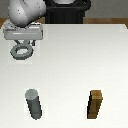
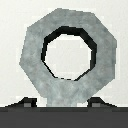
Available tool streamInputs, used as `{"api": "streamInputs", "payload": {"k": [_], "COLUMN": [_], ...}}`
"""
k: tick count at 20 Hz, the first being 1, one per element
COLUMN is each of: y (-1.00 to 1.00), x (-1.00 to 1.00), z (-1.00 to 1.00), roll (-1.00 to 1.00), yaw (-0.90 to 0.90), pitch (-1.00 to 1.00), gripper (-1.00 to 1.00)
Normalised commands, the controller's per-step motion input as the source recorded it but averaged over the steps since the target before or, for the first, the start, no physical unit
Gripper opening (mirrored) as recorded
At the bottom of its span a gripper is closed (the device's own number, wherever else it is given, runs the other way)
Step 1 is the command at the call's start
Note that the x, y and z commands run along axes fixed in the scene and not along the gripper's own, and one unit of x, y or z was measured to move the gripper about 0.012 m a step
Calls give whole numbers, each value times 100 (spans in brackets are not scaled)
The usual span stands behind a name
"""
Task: Put the loop with the handle onto the peg.
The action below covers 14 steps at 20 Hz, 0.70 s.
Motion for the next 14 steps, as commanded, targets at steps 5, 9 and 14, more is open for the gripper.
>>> {"api": "streamInputs", "payload": {"k": [5,9,14], "y": [0,0,0], "x": [0,0,0], "z": [0,25,100], "roll": [0,0,0], "yaw": [0,0,0], "pitch": [0,0,0], "gripper": [-100,-100,-100]}}
